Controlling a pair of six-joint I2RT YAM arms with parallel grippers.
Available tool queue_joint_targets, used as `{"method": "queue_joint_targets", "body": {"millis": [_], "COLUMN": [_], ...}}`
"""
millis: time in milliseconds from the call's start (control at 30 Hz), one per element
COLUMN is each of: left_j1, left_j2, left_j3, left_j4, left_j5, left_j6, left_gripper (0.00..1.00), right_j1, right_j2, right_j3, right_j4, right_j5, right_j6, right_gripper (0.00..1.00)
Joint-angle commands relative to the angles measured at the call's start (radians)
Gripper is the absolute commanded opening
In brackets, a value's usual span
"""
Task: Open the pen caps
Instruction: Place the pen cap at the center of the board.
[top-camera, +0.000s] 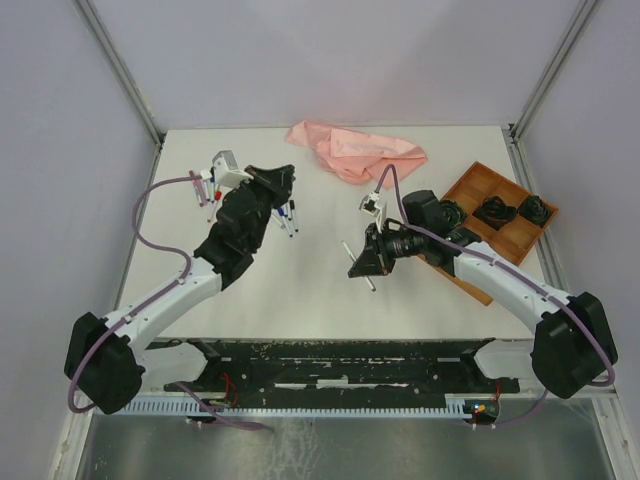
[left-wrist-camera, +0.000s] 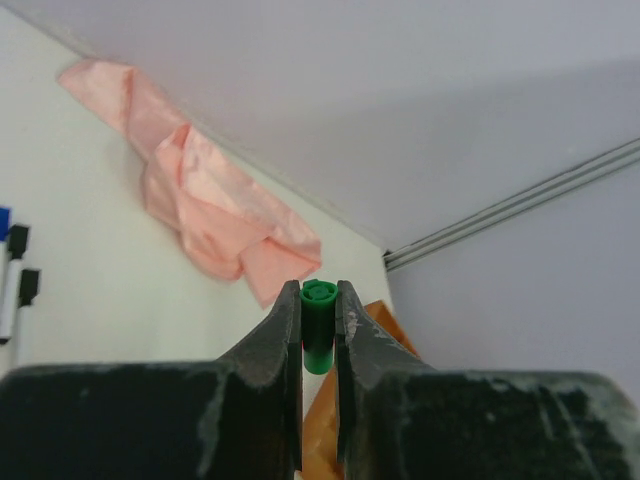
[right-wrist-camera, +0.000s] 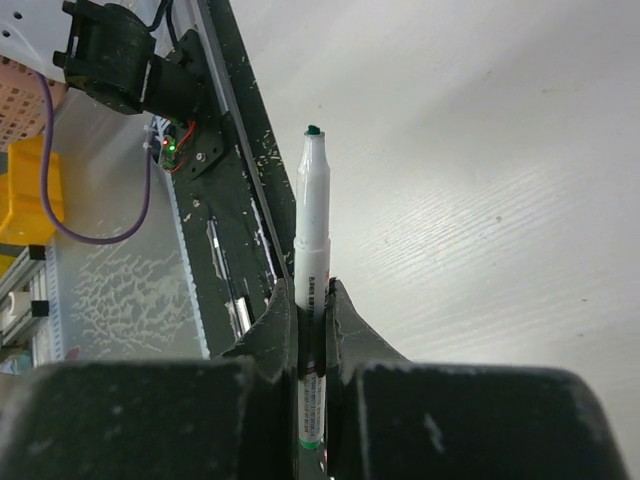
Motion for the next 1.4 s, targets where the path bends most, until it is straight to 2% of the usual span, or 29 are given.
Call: {"method": "queue_joint_targets", "body": {"millis": [0,133,333,533,633,833,967,1067,1200,1367], "left_j1": [0.019,0.025,0.024,0.024,0.026,0.037,0.047,0.047,0.055,0.134], "left_j2": [0.015,0.122,0.357,0.493,0.515,0.531,0.511,0.445,0.340,0.291], "left_j3": [-0.115,-0.131,0.005,0.108,0.147,0.248,0.278,0.218,0.056,-0.050], "left_j4": [-0.024,-0.014,-0.036,-0.058,-0.118,-0.388,-0.535,-0.568,-0.543,-0.564], "left_j5": [0.044,0.143,0.333,0.376,0.337,0.154,0.058,-0.001,-0.092,-0.100], "left_j6": [0.015,-0.028,-0.031,-0.013,0.037,0.170,0.227,0.234,0.219,0.171], "left_gripper": [0.03,0.03,0.03,0.03,0.03,0.03,0.03,0.03,0.03,0.03], "right_j1": [0.002,0.001,0.001,0.000,-0.001,0.003,0.018,0.039,0.083,0.141], "right_j2": [-0.039,-0.028,0.006,0.000,0.015,0.097,0.138,0.150,0.196,0.338], "right_j3": [0.057,0.070,0.095,0.085,0.069,0.041,0.041,0.038,0.068,0.188], "right_j4": [-0.023,-0.056,-0.100,-0.076,-0.044,0.024,0.029,0.040,0.026,0.016], "right_j5": [0.073,0.174,0.402,0.484,0.492,0.452,0.442,0.436,0.440,0.427], "right_j6": [-0.054,-0.072,-0.080,-0.058,0.008,0.156,0.180,0.191,0.216,0.290], "right_gripper": [0.00,0.00,0.00,0.00,0.00,0.00,0.00,0.00,0.00,0.00]}}
